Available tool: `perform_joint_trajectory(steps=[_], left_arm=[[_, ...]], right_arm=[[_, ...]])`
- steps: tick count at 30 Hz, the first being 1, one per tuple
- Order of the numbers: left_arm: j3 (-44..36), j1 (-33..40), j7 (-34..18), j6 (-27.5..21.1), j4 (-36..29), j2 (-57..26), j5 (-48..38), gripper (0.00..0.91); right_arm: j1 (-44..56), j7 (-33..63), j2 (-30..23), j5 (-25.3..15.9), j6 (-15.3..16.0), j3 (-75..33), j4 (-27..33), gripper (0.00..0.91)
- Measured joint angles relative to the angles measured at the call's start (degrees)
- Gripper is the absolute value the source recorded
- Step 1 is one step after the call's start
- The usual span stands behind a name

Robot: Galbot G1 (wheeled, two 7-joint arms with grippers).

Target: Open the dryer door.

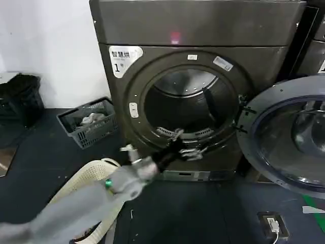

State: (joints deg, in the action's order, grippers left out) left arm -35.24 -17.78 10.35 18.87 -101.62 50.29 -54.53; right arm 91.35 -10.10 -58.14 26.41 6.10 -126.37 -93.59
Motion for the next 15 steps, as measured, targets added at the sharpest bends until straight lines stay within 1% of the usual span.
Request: perform_joint_trajectory(steps=[5,10,14,15], left_arm=[[-0.41,-1.07,0.14,-3.44,-3.52,-11.59,-0.41,0.907],[1.65,-3.62,1.74,-10.43,-5.30,-20.79,1.62,0.907],[4.33,-6.92,4.31,-15.81,-5.98,-27.62,3.42,0.907],[5.12,-7.75,4.87,-16.45,-6.16,-29.02,3.49,0.907]], right_arm=[[-0.20,0.86,0.42,-1.03,0.44,-1.62,-1.04,0.907],[-0.26,1.14,1.24,-4.26,-0.20,-3.18,-0.89,0.907],[-0.55,0.84,1.66,-4.43,-0.42,-3.28,-0.89,0.907],[-0.72,0.76,1.68,-4.44,-0.43,-3.09,-0.96,0.907]])
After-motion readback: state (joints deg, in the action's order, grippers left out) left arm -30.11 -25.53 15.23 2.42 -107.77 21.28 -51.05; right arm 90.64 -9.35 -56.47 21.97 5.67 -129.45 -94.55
